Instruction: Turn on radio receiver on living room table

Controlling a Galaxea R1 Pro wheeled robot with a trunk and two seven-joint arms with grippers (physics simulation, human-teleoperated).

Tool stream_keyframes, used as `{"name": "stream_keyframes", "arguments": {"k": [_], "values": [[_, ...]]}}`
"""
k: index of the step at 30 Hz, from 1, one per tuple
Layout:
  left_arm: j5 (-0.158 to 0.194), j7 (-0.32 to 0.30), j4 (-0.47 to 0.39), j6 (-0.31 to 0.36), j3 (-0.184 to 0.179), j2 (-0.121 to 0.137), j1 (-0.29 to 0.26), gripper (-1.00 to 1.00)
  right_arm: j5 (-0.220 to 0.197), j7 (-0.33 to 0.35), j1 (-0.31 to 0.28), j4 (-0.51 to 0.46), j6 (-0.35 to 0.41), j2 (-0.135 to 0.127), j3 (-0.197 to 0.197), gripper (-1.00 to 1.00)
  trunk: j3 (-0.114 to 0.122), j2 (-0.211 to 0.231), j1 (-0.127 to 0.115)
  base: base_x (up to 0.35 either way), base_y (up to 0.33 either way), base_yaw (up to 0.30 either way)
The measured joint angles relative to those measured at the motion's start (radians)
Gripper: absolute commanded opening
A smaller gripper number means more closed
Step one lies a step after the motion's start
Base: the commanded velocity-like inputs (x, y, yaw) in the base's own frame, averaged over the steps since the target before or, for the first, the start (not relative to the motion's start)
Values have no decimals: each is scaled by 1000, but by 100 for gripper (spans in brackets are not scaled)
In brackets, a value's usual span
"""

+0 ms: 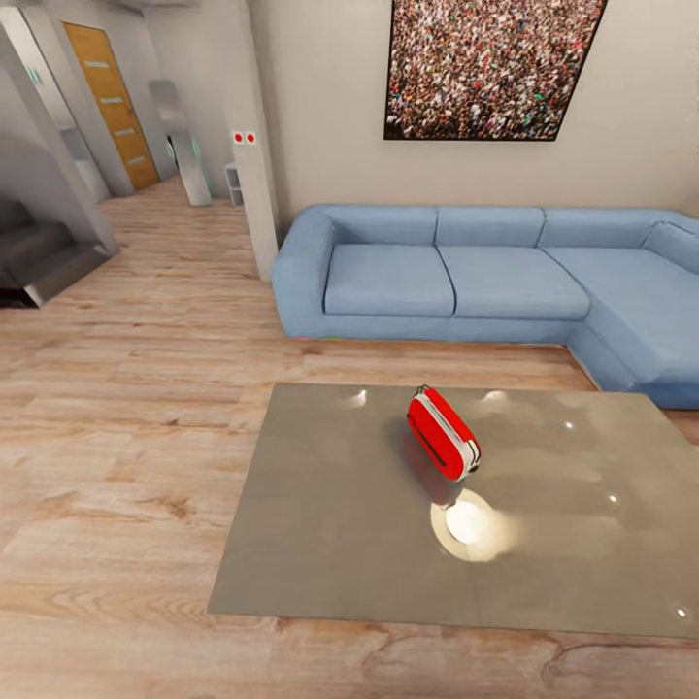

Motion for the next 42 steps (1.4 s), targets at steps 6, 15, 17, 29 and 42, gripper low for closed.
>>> {"name": "stream_keyframes", "arguments": {"k": [6, 15, 17, 29, 42], "values": [[0, 0, 0, 0, 0, 0, 0, -100, 0, 0, 0, 0, 0, 0, 0, 100, 10, 0, 0, 0, 0, 0], [0, 0, 0, 0, 0, 0, 0, -100, 0, 0, 0, 0, 0, 0, 0, 100, 24, 0, 0, 0, 0, 0], [0, 0, 0, 0, 0, 0, 0, -100, 0, 0, 0, 0, 0, 0, -1, 100, 28, 0, 0, 0, 0, 0], [0, 0, 0, 1, 0, 0, 0, -100, 0, 0, 0, 0, 1, 0, 0, 100, 47, 0, 0, 0, 0, 0], [0, 0, 0, 1, 0, 0, 0, -100, 0, 0, 0, 0, 1, 0, 0, 100, 68, 0, 0, 0, 0, 0]]}}
